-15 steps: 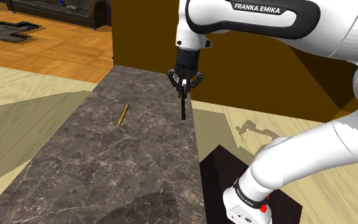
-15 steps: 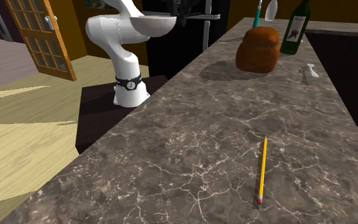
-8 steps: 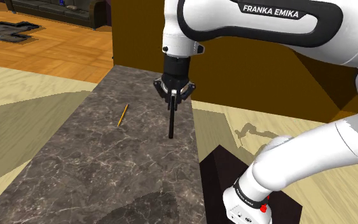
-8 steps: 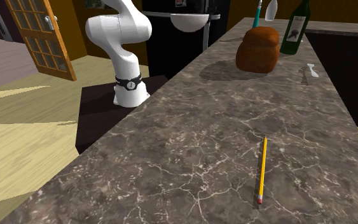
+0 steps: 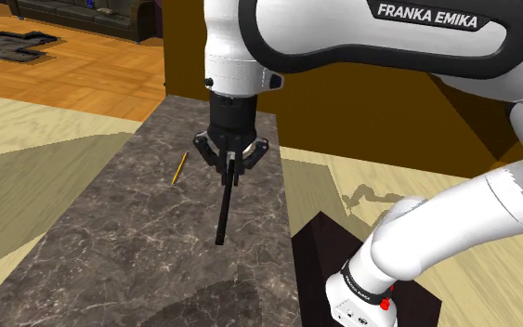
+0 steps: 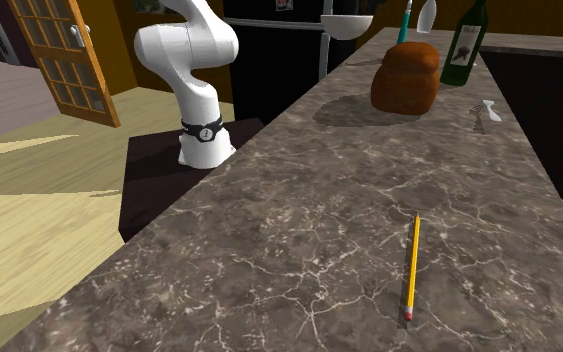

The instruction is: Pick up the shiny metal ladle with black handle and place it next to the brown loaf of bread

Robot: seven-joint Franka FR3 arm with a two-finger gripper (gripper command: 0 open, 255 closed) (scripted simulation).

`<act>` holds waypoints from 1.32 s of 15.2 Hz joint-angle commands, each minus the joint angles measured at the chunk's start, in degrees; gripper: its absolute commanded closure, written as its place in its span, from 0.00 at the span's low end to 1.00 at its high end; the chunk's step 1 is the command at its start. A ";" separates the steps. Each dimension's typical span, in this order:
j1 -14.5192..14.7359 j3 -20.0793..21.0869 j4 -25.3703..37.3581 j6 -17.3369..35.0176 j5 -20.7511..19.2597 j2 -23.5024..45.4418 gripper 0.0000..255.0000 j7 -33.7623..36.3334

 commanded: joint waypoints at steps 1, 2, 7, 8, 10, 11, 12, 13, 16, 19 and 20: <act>0.72 2.50 1.20 0.62 0.62 1.20 1.00 3.28; 1.02 3.74 2.00 0.84 0.78 1.93 1.00 4.87; 1.88 7.78 3.13 3.08 0.99 4.47 1.00 9.57; 1.93 7.88 2.33 3.83 1.07 4.42 1.00 9.46; 2.01 8.09 0.78 5.33 1.22 4.37 1.00 9.25; 2.05 8.21 0.02 6.09 1.29 4.37 1.00 9.16; 2.09 8.33 -0.73 6.85 1.35 4.38 1.00 9.07; 2.12 8.46 -1.46 7.60 1.41 4.41 1.00 8.98; 2.21 8.89 -3.59 9.90 1.57 4.58 1.00 8.76; 2.28 9.36 -5.62 12.22 1.68 4.90 1.00 8.60; 2.29 9.53 -6.27 13.00 1.71 5.04 1.00 8.55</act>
